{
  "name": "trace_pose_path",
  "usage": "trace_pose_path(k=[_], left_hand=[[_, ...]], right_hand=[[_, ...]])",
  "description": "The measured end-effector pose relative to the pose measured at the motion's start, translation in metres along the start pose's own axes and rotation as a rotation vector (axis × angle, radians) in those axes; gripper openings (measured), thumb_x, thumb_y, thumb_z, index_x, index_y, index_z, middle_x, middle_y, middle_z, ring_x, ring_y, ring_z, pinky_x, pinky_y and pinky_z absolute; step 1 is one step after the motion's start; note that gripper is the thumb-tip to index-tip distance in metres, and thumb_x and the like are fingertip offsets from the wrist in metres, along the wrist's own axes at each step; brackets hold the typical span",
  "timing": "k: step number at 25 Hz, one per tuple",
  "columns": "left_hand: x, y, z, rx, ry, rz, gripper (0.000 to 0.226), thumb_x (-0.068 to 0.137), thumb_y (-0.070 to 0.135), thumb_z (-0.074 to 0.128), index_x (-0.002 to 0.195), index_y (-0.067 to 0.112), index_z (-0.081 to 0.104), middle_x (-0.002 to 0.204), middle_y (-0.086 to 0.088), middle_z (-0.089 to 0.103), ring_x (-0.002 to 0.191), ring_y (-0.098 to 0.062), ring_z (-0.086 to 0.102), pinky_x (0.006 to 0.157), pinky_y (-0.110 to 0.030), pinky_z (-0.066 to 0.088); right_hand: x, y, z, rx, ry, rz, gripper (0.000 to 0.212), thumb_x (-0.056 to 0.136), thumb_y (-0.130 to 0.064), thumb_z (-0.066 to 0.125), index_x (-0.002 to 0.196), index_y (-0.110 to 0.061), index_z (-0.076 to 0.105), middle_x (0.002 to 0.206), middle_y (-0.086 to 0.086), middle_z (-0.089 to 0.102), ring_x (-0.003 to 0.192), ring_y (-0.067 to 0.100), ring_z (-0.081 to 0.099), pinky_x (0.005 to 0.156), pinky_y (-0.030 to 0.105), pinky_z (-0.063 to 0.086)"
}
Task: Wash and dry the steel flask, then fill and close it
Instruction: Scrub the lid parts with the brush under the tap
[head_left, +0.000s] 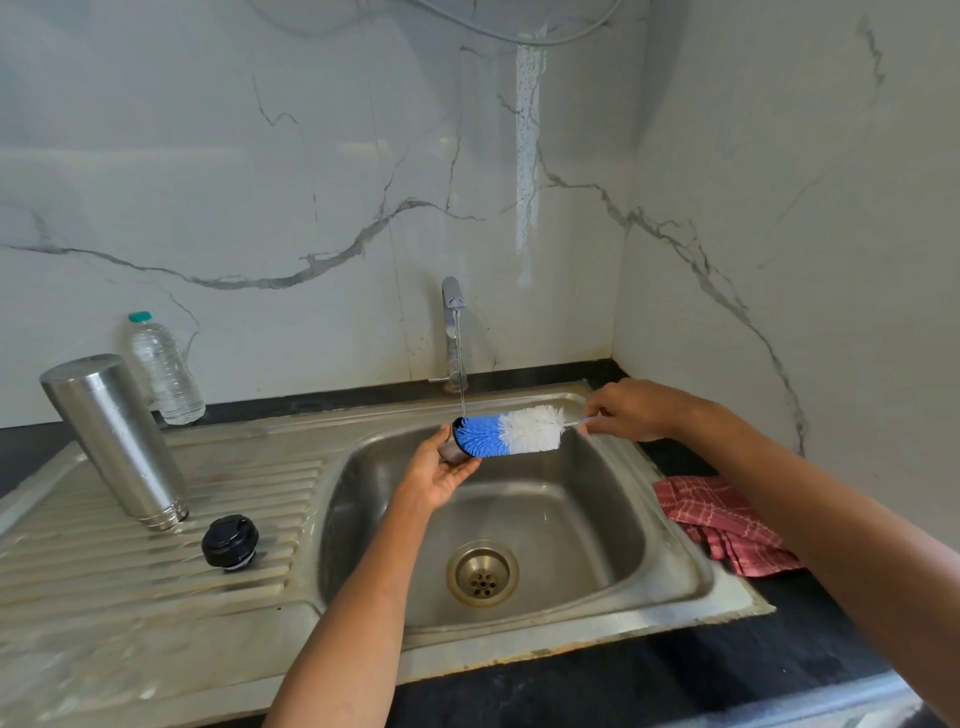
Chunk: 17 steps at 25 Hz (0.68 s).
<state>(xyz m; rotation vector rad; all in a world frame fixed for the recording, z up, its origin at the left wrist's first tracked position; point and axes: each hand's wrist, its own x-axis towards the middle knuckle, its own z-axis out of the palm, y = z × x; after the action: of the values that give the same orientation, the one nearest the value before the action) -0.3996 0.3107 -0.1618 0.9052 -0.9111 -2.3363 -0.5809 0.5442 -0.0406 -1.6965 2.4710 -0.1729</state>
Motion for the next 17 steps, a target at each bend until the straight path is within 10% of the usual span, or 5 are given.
trace_pose_path(k=[6, 13, 17], left_hand=[[0.002, -0.002, 0.000, 0.089, 0.017, 0.010, 0.030, 0.098, 0.027, 0.066, 0.111, 0.002, 0.060, 0.110, -0.024, 0.064, 0.098, -0.033, 0.066, 0.096, -0.045, 0.055], [0.004, 0.004, -0.003, 0.072, 0.028, 0.070, 0.035, 0.101, 0.029, 0.061, 0.124, 0.002, 0.062, 0.107, -0.021, 0.067, 0.098, -0.031, 0.065, 0.080, -0.038, 0.054], [0.003, 0.004, -0.003, 0.097, 0.053, 0.102, 0.025, 0.101, 0.030, 0.061, 0.109, 0.005, 0.062, 0.101, -0.020, 0.067, 0.094, -0.029, 0.065, 0.089, -0.039, 0.055]], right_hand=[[0.007, 0.002, 0.017, -0.724, 0.565, -0.221, 0.020, 0.092, -0.038, 0.068, 0.087, -0.018, 0.069, 0.078, -0.004, 0.067, 0.076, 0.024, 0.058, 0.059, 0.033, 0.040], [0.003, -0.005, 0.018, 0.165, 0.045, 0.064, 0.024, 0.100, -0.043, 0.058, 0.083, -0.027, 0.063, 0.073, -0.004, 0.055, 0.068, 0.015, 0.054, 0.066, 0.033, 0.039], [-0.002, -0.017, 0.024, -0.317, 0.257, -0.021, 0.016, 0.099, -0.037, 0.059, 0.106, -0.022, 0.060, 0.096, -0.004, 0.065, 0.091, 0.020, 0.059, 0.067, 0.031, 0.035]])
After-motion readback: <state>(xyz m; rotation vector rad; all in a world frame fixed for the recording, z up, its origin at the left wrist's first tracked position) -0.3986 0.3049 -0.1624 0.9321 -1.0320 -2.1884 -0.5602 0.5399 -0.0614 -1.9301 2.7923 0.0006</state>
